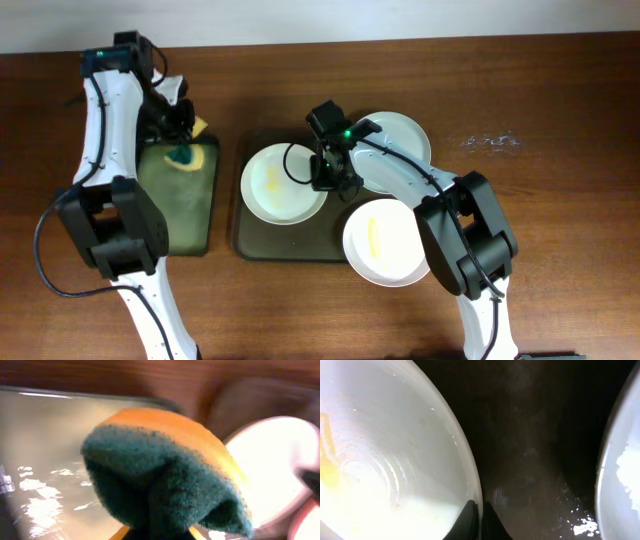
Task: Clean dirty plates on tray and stack at the side
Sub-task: 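Move the sponge with the left gripper onto the held left plate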
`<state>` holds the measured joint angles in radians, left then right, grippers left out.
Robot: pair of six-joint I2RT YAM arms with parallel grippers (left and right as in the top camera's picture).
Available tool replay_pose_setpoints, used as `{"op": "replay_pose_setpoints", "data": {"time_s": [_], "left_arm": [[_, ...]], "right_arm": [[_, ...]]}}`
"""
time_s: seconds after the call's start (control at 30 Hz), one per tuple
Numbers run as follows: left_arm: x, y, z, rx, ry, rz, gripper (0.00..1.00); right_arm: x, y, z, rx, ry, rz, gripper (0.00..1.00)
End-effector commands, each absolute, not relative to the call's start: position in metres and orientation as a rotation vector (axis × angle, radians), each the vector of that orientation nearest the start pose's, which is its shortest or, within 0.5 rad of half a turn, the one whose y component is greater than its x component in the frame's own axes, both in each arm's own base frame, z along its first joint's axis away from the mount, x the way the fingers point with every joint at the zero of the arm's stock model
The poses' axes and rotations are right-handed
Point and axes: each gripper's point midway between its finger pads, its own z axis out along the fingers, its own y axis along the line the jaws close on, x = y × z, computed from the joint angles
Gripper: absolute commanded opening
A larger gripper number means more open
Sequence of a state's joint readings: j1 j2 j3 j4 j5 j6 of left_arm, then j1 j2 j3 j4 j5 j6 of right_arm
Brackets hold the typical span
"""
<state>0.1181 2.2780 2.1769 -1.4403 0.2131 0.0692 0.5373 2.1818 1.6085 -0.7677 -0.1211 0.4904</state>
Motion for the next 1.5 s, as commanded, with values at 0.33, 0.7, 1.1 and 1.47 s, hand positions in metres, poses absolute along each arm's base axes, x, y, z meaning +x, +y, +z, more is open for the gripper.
{"op": "replay_pose_setpoints", "data": {"time_s": [0.33,0.7,1.1,1.47], "left_arm": [[0.432,-0.111,0.06,-0.117,3.158,-0.295,0.0],[0.363,-0.143,-0.014,-0.079,3.335,-0.198,0.0],[0.412,-0.104,-0.018,-0.208,3.091,0.191,0.0],[0.341,-0.154,-0.013,0.154,3.38,-0.055,0.0]], "right_arm": [[0.378,0.236,-0.014,-0.013,3.095,0.359,0.04],[0.378,0.237,-0.014,-0.006,3.094,0.376,0.04],[0.363,0.25,-0.015,0.037,3.15,0.58,0.04],[0.358,0.24,-0.025,0.072,3.166,0.659,0.04]]}}
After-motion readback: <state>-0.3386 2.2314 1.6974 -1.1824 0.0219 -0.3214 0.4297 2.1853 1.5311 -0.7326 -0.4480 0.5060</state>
